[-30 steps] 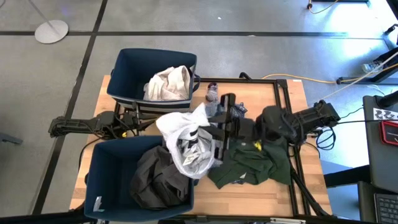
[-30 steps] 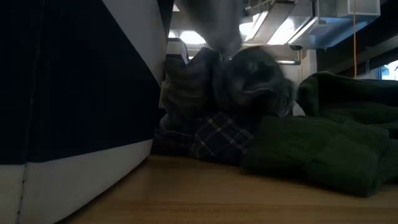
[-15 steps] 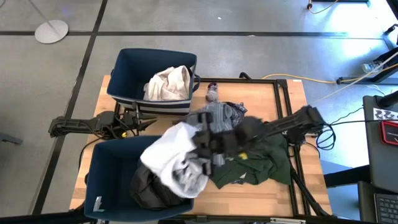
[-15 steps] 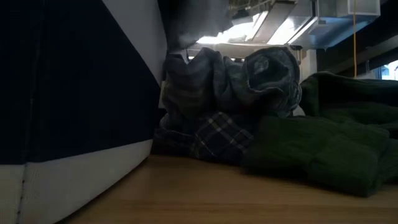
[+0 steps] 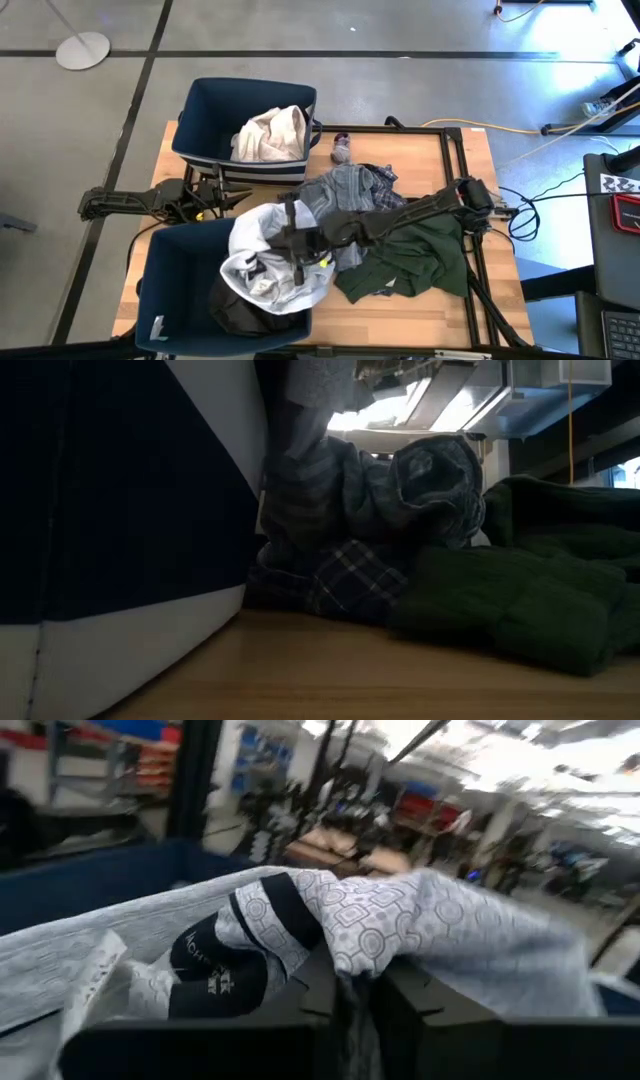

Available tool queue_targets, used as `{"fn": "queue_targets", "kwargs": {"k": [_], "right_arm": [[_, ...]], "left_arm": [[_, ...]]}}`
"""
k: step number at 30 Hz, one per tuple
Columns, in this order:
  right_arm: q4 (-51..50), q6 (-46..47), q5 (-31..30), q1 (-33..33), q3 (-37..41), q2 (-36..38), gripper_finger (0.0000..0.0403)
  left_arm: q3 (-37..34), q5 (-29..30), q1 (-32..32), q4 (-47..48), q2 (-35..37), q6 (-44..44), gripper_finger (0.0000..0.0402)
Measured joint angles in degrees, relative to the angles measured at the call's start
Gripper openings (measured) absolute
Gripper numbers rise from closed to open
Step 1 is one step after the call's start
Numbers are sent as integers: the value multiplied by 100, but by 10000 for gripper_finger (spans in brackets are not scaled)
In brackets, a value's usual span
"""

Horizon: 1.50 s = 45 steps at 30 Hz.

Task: Sort clothes
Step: Put the light blue patient gown into the bottom blue laundry organizer

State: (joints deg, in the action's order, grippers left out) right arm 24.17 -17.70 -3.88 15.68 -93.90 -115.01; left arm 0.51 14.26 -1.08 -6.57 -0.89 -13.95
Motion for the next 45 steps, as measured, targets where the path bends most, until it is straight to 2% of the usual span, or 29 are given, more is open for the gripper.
{"fn": "queue_targets", "kwargs": {"k": [3,6,11,16,20,27,30,33,39,45], "right_arm": [[-145,214,195,5,-1,-113,79],[-180,523,193,5,-1,-130,137],[-208,590,-55,49,4,-64,233],[-311,545,-160,198,4,283,285],[-849,528,-680,406,4,688,297],[-2566,590,-2290,907,2,1446,293],[-3287,955,-3044,1184,2,1658,292],[-4062,1562,-3554,1433,2,1749,292],[-5510,3135,-4037,1848,74,1711,292],[-5692,3998,-4063,2125,738,1678,292]], "left_arm": [[0,0,1,0,0,2,40],[0,0,1,-1,0,2,40],[0,0,0,0,0,2,40],[0,0,1,7,0,2,40],[0,0,2,9,-1,2,40],[0,0,2,11,0,4,40],[0,0,2,11,0,4,40],[0,0,2,12,1,4,40],[0,0,2,14,0,36,40],[0,0,2,13,-1,49,40]]}}
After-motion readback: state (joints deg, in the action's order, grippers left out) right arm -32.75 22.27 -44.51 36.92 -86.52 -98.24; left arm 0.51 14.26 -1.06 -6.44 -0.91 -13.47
